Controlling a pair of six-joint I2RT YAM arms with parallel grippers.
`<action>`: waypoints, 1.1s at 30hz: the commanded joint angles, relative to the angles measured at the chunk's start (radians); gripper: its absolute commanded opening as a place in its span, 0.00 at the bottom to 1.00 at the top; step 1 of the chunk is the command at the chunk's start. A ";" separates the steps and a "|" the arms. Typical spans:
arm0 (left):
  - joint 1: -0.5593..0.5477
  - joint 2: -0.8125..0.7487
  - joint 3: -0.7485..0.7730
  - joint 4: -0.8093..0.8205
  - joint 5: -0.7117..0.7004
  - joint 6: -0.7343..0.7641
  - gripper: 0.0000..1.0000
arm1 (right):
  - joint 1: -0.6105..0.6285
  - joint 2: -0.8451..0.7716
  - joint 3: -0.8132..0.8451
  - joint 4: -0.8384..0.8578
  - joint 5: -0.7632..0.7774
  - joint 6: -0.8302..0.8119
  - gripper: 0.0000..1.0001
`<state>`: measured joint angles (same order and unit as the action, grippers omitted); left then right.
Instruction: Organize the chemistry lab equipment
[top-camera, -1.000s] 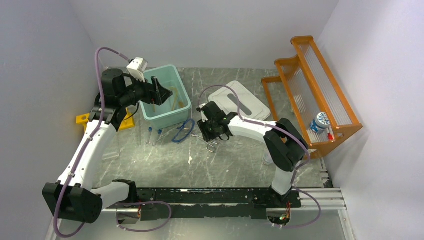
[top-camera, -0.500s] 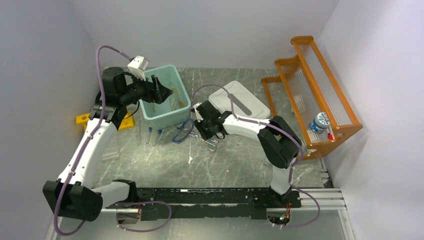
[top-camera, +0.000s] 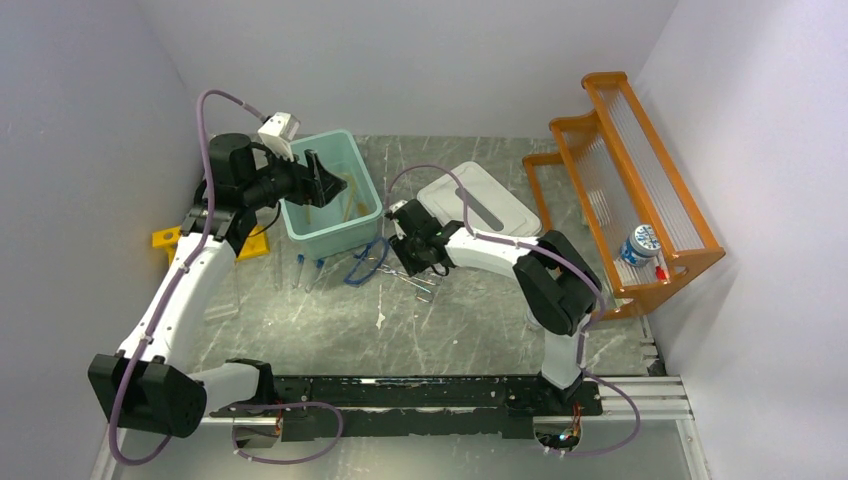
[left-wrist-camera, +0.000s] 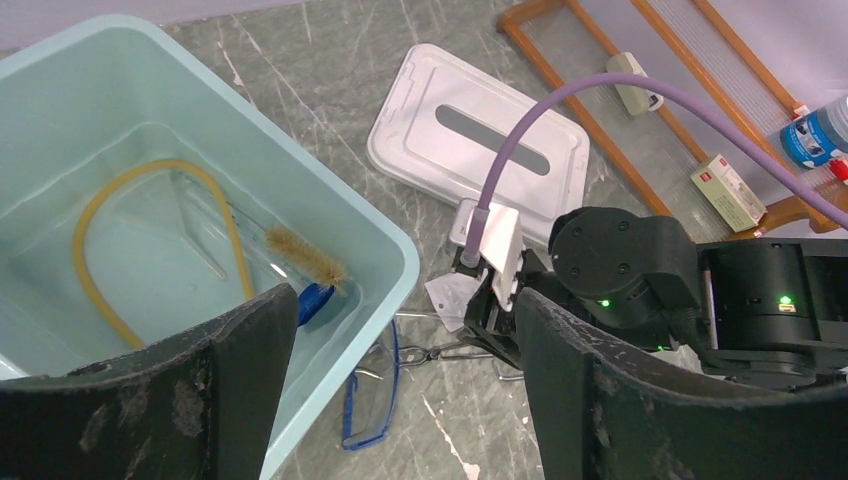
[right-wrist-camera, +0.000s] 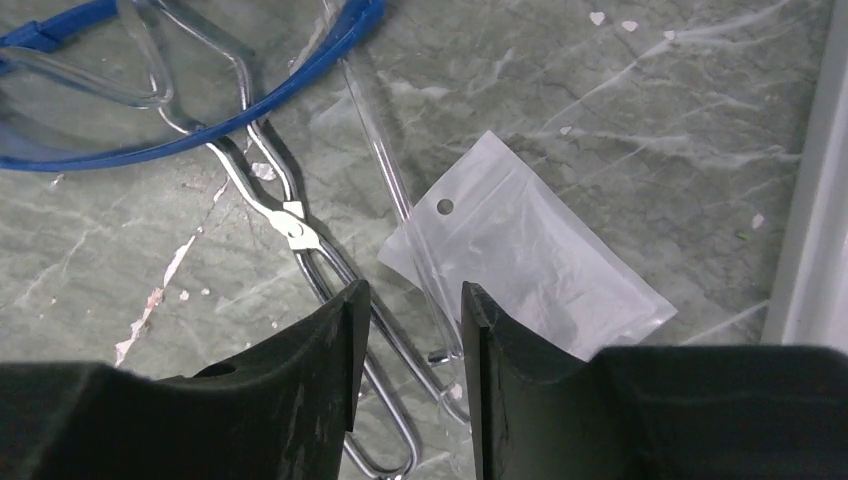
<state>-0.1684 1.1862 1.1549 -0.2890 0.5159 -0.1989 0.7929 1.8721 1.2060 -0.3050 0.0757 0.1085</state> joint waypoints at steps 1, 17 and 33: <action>-0.009 0.013 0.041 0.017 -0.004 -0.008 0.83 | -0.005 0.048 0.042 -0.024 -0.005 -0.023 0.40; -0.008 0.043 0.044 0.041 0.017 -0.031 0.82 | -0.004 0.064 0.056 -0.081 -0.004 -0.094 0.13; -0.010 0.052 0.000 0.110 0.038 -0.131 0.80 | -0.006 -0.189 -0.025 -0.224 0.008 -0.063 0.08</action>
<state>-0.1688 1.2274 1.1633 -0.2405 0.5224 -0.2852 0.7914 1.7267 1.1908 -0.4740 0.0612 0.0422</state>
